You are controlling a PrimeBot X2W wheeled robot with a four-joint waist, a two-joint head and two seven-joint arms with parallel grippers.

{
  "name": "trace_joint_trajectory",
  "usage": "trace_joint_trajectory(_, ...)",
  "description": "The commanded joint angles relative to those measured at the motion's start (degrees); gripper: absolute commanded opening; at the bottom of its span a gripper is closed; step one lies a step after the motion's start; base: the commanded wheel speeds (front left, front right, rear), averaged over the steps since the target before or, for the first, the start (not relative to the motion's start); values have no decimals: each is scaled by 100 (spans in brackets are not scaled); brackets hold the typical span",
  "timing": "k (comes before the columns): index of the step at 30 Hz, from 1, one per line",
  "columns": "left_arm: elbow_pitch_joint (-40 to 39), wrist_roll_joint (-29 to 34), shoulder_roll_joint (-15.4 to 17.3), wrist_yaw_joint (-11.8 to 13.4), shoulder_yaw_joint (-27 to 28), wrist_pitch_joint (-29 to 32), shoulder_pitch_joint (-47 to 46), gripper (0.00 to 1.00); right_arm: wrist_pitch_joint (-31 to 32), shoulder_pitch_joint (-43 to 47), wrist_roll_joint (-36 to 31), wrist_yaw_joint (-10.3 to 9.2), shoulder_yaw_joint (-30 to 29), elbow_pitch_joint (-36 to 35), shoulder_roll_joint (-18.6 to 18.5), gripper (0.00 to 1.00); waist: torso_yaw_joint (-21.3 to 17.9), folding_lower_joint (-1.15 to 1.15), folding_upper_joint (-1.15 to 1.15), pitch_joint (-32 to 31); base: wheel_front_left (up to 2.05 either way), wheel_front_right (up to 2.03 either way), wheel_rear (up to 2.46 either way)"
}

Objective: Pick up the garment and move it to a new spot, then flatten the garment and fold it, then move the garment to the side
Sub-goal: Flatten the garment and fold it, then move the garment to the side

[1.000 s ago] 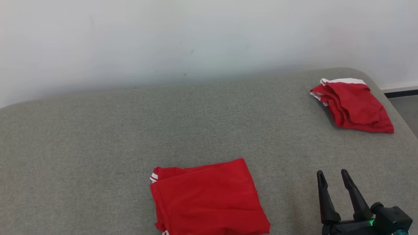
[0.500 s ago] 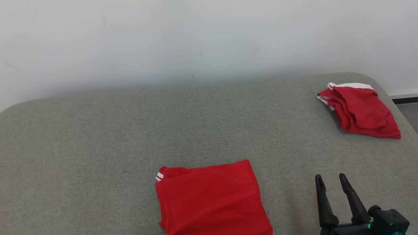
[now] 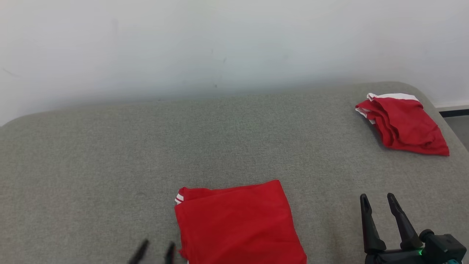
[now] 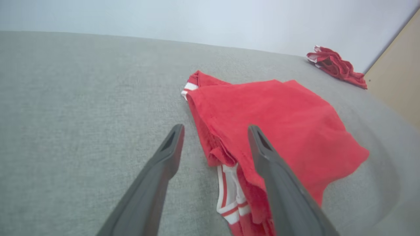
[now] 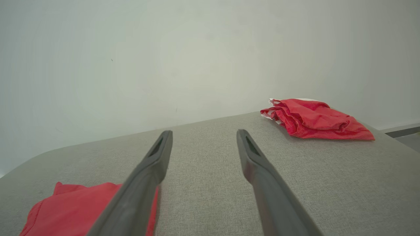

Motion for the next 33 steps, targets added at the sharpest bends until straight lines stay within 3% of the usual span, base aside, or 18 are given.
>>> trace_joint_trajectory(1, -154, 45, 1, 64, 185, -19, -61, 100, 1, -32, -46, -13, -2, -13, -29, 100, 32, 0, 0, -12, 0, 0, 0)
trace_joint_trajectory(7, -908, 360, -80, 263, 1361, -12, 33, 100, 1, -84, -69, -13, 38, -24, -75, 100, 77, 0, 0, -41, 0, 0, 0)
trace_joint_trajectory(12, -1081, 635, -160, 193, 1915, -13, 191, 100, 0, -57, -80, -13, 71, -35, -92, 100, 95, 0, 0, -60, 0, 0, 0)
trace_joint_trajectory(19, -973, 1012, -340, -21, 2112, -13, 376, 100, 0, 10, -128, -13, 219, 90, -149, 100, 149, 0, 0, -40, 0, 0, 0)
trace_joint_trajectory(33, -887, 1244, -528, -196, 2279, -14, 333, 100, 0, -30, -160, -13, 285, 208, -139, 100, 249, 0, 0, -54, 0, 0, 0)
